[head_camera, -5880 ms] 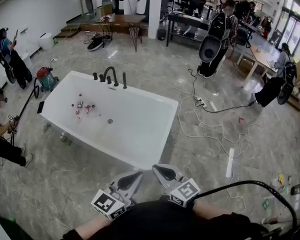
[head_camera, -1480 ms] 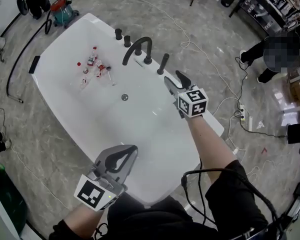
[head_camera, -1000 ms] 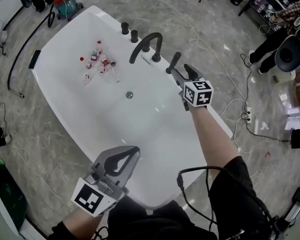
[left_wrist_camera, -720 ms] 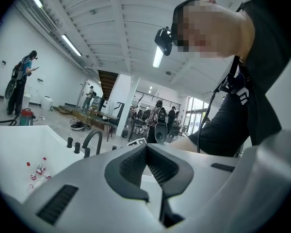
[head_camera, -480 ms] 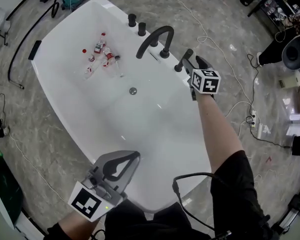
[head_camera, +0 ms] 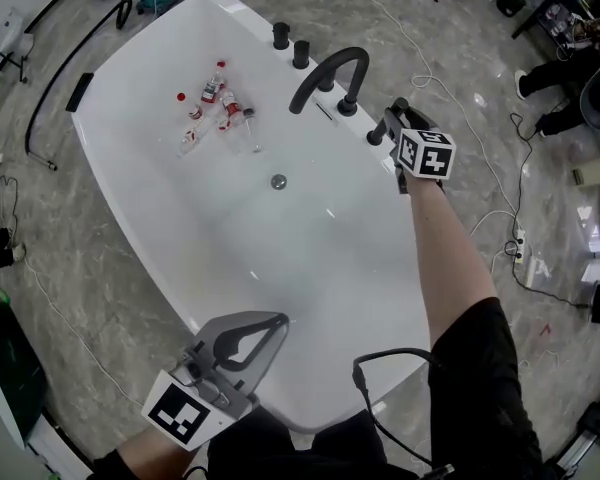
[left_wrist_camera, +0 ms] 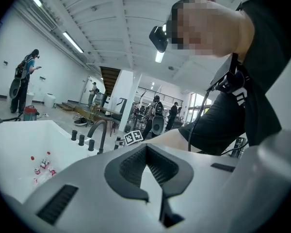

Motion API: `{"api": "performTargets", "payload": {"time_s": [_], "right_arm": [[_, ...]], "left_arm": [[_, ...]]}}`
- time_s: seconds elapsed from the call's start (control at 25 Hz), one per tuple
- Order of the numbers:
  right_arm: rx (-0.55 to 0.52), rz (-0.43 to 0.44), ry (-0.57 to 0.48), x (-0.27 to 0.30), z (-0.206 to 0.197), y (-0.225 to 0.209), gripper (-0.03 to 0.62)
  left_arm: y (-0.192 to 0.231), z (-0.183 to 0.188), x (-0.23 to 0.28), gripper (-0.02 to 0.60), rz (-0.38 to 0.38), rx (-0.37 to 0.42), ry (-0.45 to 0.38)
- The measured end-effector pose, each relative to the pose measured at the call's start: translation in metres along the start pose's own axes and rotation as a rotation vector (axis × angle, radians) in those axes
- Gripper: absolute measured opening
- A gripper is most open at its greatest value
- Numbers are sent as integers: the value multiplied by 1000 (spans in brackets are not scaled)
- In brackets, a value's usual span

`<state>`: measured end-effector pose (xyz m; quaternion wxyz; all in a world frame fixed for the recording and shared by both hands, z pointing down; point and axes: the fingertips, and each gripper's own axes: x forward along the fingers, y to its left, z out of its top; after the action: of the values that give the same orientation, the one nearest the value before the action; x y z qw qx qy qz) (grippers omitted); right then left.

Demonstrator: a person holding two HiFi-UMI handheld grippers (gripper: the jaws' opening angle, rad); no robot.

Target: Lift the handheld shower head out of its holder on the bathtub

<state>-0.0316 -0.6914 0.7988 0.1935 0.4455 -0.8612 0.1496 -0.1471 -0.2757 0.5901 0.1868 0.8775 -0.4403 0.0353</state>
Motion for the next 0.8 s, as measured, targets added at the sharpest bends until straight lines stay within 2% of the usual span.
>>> {"api": "performTargets", "payload": {"time_s": [0.08,0.28,0.52,0.8], "right_arm": [[-22,-8,9,1,1,1,129],[-43,-19,-16,-12,11,7,124],[-48,-9,-73,-49,50,12,124],[-69,17,-124,-118,101,29,124]], "left_arm": [[1,-3,-2,0,6,-4,5],[-2,-2,-9,0,14,-4,2],[-21,9,-15,0,7,-13,-12],[-56,29,-27,0,-17,-17,-38]]}}
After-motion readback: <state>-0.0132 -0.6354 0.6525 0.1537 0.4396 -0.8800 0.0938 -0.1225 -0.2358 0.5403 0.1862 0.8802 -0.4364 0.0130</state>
